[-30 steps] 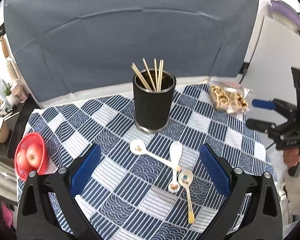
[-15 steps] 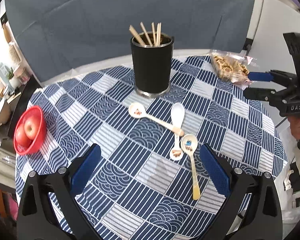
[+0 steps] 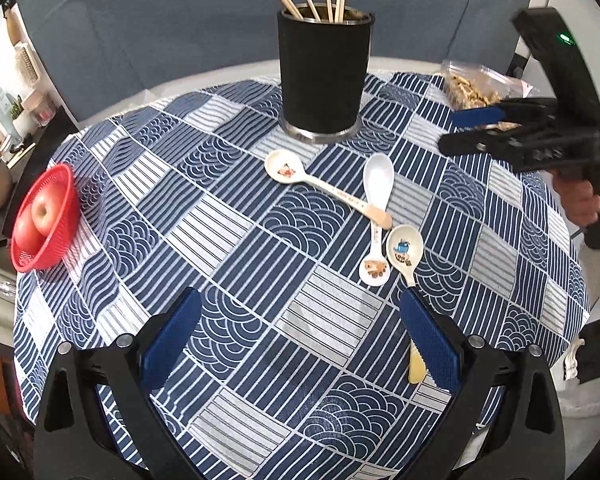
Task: Organize utensils
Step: 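Close the right tool on the large white spoon's handle, then lift the large white spoon with the right tool over the black cup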
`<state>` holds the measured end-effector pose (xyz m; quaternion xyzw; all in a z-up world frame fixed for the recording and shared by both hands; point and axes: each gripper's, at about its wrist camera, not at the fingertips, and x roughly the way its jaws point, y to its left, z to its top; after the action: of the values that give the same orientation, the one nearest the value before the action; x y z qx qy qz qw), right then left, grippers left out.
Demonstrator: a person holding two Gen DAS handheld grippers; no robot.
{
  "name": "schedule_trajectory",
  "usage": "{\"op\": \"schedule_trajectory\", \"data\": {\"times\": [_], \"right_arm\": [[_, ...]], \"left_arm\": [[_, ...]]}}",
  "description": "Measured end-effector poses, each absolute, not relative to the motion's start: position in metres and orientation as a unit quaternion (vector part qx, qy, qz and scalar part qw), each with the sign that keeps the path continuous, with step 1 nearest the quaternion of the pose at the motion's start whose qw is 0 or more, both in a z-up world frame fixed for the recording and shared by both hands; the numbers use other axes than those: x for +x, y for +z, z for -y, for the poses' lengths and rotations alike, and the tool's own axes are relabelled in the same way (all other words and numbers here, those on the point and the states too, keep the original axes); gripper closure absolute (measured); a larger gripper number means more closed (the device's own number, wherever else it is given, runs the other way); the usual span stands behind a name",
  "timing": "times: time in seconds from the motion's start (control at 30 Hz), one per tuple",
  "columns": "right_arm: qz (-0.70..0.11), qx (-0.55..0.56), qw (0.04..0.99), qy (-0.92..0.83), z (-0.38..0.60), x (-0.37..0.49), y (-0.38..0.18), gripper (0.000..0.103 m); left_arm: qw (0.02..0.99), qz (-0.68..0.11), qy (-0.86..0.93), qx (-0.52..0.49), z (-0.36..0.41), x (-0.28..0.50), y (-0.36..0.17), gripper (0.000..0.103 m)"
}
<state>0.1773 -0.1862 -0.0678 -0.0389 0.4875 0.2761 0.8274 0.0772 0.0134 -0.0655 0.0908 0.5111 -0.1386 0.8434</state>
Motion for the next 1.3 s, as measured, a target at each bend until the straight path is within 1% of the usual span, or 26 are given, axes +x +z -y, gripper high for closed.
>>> {"op": "schedule_trajectory", "data": {"times": [0.23,0.37,0.4,0.47,0.5,0.9,0.97,1.0,1.03,1.13,1.17,1.2,1.23,1.27,1.3], "right_arm": [[-0.522,-0.036,0.798,0.298,0.176,0.210,-0.103,0.049],[-0.537,-0.036,0.784,0.309,0.168,0.226,-0.122,0.051],[-0.540,-0.034,0.781,0.313,0.166,0.228,-0.126,0.052],[-0.548,-0.033,0.768,0.330,0.160,0.231,-0.134,0.076],[-0.551,-0.037,0.763,0.335,0.157,0.232,-0.137,0.097],[-0.527,0.015,0.765,0.371,0.163,0.224,-0.110,0.098],[-0.524,0.027,0.764,0.376,0.165,0.223,-0.104,0.098],[-0.522,0.033,0.764,0.378,0.166,0.222,-0.102,0.098],[-0.520,0.043,0.763,0.381,0.168,0.221,-0.099,0.098],[-0.514,0.067,0.760,0.392,0.172,0.220,-0.090,0.098],[-0.513,0.073,0.759,0.394,0.173,0.220,-0.087,0.098],[-0.511,0.078,0.759,0.397,0.173,0.218,-0.083,0.098],[-0.509,0.080,0.759,0.397,0.173,0.217,-0.081,0.098],[-0.506,0.080,0.761,0.399,0.173,0.215,-0.077,0.098],[-0.503,0.076,0.764,0.397,0.173,0.212,-0.074,0.098]], "left_arm": [[0.830,-0.537,-0.129,0.077,-0.007,0.088,-0.088,0.006],[0.823,-0.552,-0.118,0.070,-0.005,0.094,-0.100,0.006],[0.820,-0.556,-0.118,0.066,-0.005,0.096,-0.103,0.006],[0.819,-0.559,-0.116,0.061,-0.004,0.099,-0.106,0.006],[0.816,-0.563,-0.117,0.058,-0.003,0.101,-0.109,0.006],[0.805,-0.570,-0.157,0.052,0.023,0.125,-0.121,0.006],[0.806,-0.566,-0.163,0.047,0.026,0.128,-0.121,0.008],[0.807,-0.563,-0.171,0.044,0.027,0.130,-0.120,0.010],[0.806,-0.562,-0.179,0.041,0.028,0.132,-0.120,0.016],[0.805,-0.562,-0.184,0.041,0.030,0.134,-0.120,0.020],[0.805,-0.561,-0.188,0.039,0.032,0.133,-0.119,0.025],[0.804,-0.560,-0.194,0.037,0.031,0.134,-0.119,0.032],[0.802,-0.561,-0.201,0.033,0.031,0.135,-0.118,0.057],[0.798,-0.564,-0.210,0.027,0.031,0.135,-0.117,0.076],[0.795,-0.567,-0.214,0.023,0.032,0.135,-0.114,0.076]]}}
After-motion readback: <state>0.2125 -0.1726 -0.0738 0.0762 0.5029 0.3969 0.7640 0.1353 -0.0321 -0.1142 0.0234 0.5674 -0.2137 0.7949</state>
